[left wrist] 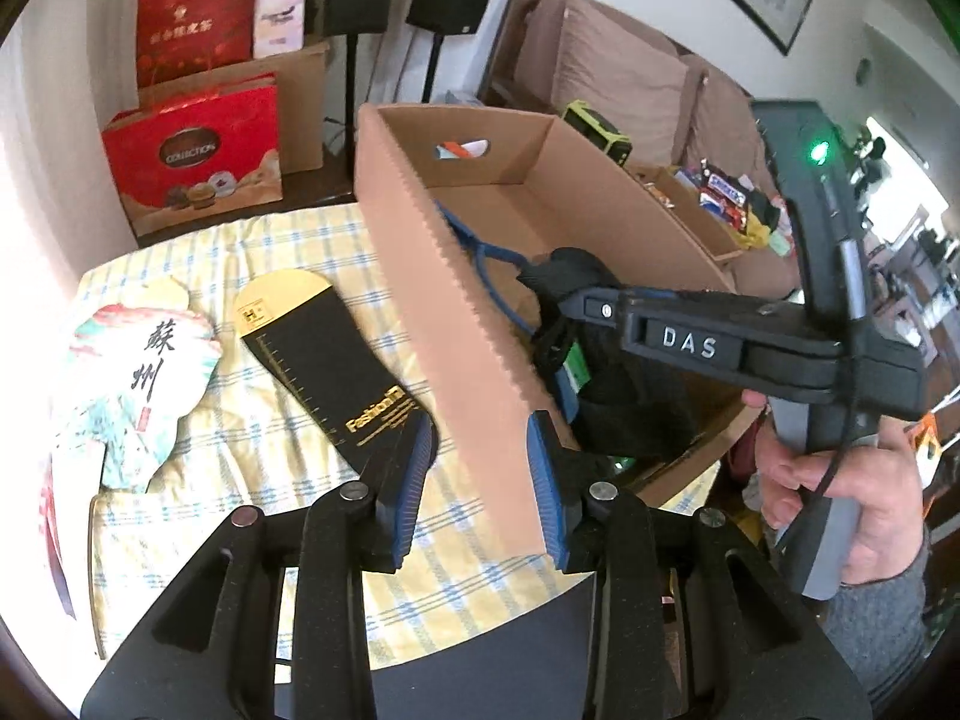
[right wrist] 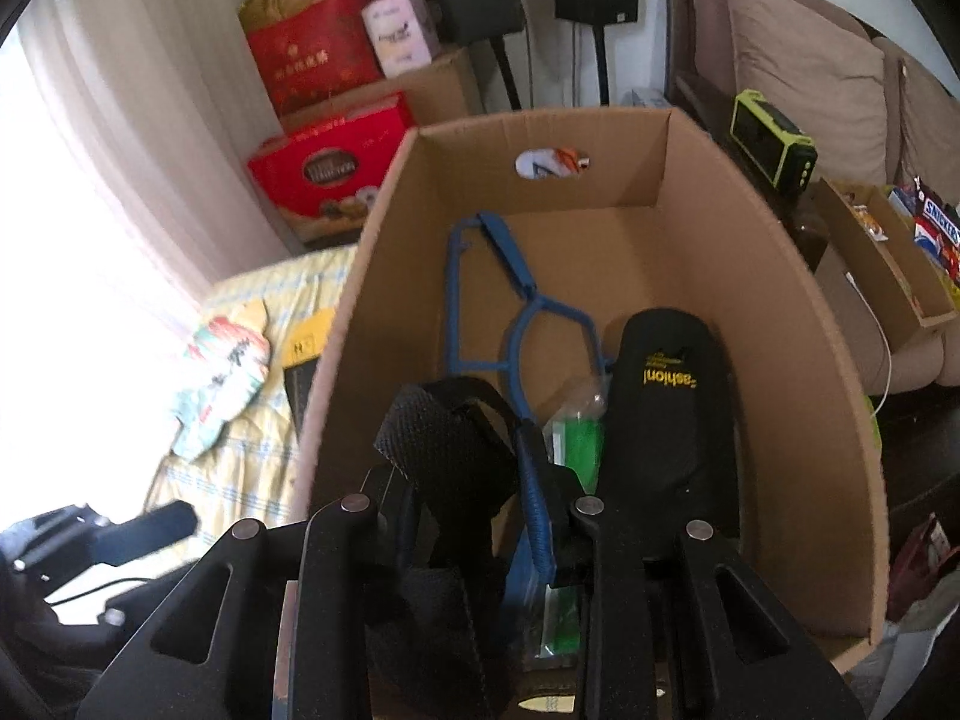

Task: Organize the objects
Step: 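Open the right gripper to drop the strap and withdraw from the box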

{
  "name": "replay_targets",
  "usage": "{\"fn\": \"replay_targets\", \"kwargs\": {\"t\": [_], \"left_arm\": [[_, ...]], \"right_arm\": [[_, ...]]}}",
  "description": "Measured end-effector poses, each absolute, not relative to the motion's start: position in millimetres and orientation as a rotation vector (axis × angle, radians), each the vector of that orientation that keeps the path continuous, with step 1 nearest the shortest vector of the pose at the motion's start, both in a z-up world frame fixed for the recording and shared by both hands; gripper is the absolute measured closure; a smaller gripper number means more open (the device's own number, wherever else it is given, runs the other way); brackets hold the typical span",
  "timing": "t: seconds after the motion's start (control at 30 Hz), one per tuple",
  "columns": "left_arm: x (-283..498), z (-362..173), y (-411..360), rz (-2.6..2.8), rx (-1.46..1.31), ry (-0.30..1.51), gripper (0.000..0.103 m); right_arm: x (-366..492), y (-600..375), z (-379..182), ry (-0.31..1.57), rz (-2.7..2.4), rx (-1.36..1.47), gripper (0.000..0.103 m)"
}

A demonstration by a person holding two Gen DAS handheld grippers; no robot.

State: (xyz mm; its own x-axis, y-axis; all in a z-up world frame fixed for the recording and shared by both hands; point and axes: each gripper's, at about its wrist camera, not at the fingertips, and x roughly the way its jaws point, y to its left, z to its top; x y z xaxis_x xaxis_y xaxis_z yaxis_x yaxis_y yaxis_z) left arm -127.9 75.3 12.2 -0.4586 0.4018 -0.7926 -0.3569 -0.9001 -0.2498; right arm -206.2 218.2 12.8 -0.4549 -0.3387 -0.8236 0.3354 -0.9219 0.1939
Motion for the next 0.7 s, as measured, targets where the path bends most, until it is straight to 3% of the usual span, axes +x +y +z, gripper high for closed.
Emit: {"fn": "replay_targets", "kwargs": {"t": [0.07,0.17,0.4,0.53,0.7], "left_arm": [[-129,9,69,2.366,-1.308,-0.077,0.065],[-130,4,62,2.373,-1.325,-0.088,0.063],[-133,-3,44,2.399,-1.348,-0.12,0.06],[-132,-5,32,2.426,-1.35,-0.143,0.046],[-135,-9,19,2.444,-1.369,-0.164,0.042]], "right_arm": [[-207,217,8,-0.009,-2.361,1.38,0.069],[-206,219,10,-0.028,-2.358,1.386,0.047],[-195,221,38,-0.005,-2.421,1.297,0.047],[-186,213,53,0.001,-2.418,1.247,0.047],[-168,197,77,0.047,-2.422,1.153,0.041]]}}
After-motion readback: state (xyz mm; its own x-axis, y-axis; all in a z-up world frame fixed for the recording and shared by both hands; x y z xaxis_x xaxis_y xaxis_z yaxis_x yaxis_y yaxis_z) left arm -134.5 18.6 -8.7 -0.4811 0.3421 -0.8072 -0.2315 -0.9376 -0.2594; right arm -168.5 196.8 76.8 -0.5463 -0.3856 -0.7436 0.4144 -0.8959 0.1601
